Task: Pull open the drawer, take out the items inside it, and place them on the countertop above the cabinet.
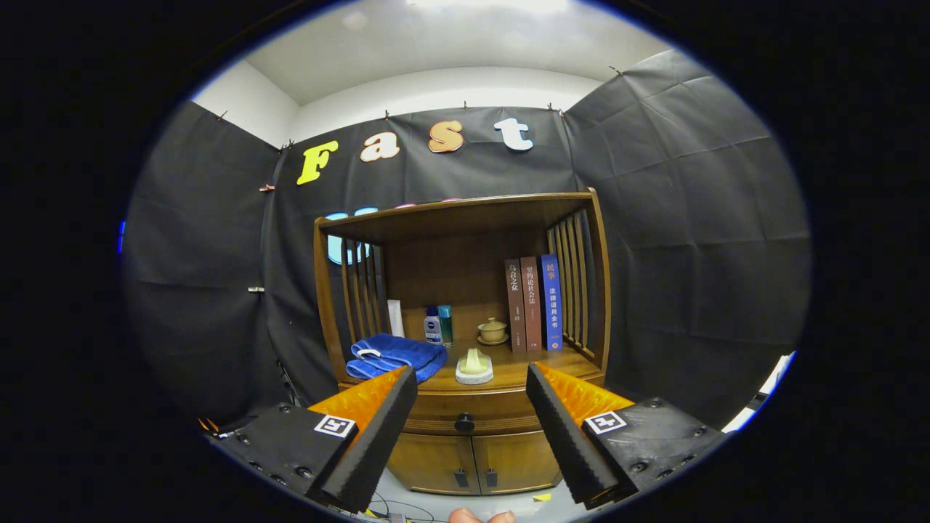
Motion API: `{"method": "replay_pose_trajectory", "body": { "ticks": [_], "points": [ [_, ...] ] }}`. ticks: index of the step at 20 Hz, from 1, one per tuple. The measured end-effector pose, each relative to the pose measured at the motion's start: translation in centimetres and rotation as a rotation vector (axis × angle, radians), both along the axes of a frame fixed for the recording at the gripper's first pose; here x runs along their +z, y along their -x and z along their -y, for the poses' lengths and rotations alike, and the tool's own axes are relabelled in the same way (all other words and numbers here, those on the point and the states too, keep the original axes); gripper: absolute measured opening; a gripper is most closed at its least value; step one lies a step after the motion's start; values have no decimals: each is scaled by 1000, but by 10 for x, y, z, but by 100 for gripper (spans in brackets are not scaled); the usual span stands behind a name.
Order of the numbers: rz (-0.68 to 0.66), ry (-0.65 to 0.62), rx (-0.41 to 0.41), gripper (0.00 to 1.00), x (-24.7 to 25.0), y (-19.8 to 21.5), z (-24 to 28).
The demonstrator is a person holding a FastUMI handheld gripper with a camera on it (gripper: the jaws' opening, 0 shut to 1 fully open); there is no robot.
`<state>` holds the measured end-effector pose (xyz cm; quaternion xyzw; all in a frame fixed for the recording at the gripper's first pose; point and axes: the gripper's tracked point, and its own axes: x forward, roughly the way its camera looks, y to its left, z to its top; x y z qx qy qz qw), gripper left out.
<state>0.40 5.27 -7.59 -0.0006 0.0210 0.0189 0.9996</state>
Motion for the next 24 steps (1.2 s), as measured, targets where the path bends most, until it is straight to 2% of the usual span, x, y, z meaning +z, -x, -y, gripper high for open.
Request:
{"method": "replay_pose_trajectory", "body": {
  "ticks": [24],
  "points": [
    [-2,3,1,99,-3,0,-3]
  ]
}}
